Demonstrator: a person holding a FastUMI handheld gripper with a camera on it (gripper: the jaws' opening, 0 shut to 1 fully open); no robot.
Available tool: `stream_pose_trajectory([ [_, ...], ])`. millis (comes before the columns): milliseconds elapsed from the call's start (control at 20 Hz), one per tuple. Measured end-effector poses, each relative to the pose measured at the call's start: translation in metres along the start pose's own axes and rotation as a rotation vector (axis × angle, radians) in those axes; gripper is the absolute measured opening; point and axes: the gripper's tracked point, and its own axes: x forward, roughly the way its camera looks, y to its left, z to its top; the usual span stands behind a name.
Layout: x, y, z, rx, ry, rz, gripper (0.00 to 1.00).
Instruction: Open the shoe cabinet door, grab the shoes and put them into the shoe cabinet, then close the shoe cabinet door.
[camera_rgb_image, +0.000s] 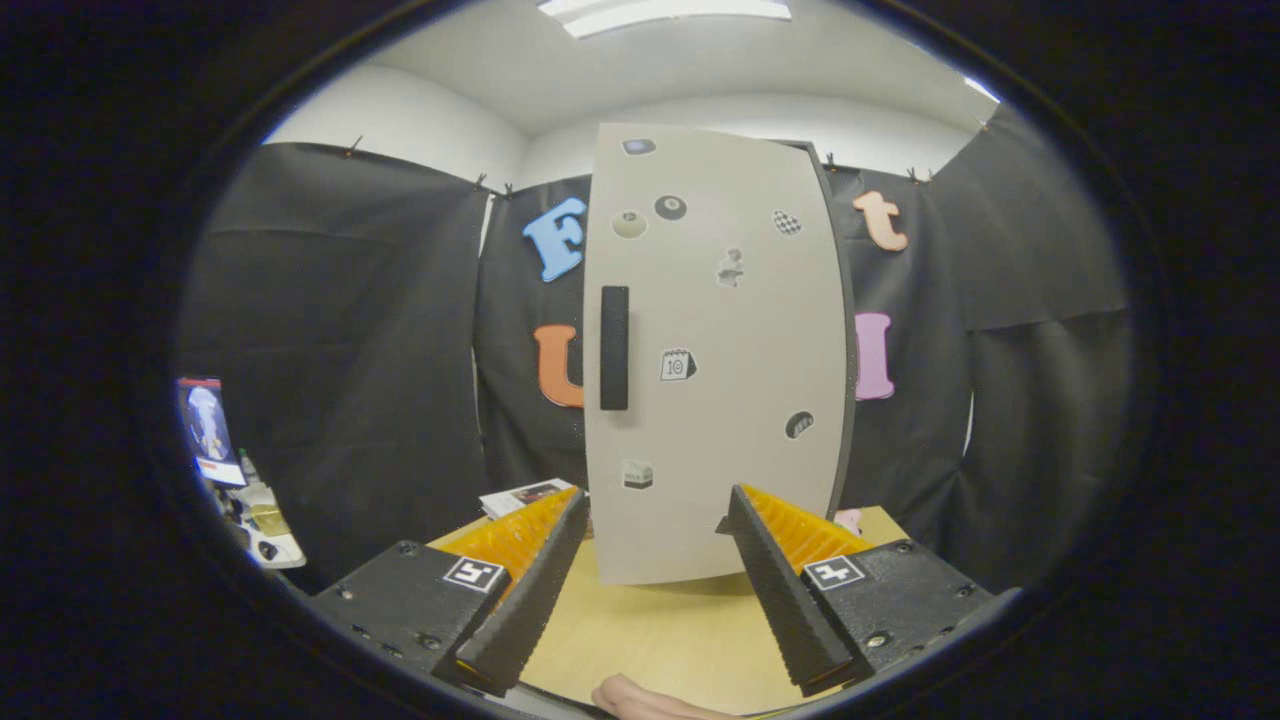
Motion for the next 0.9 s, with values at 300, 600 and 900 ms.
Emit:
stream_pose_trajectory([
  [300,-0.001,0.005,-0.002,-0.004,0.003,0.013,0.94],
  [600,0.006,-0.027,0.004,0.001,-0.039,-0.114,0.94],
  [900,0.005,-0.025,0.008,-0.006,-0.080,-0.123,0.94],
])
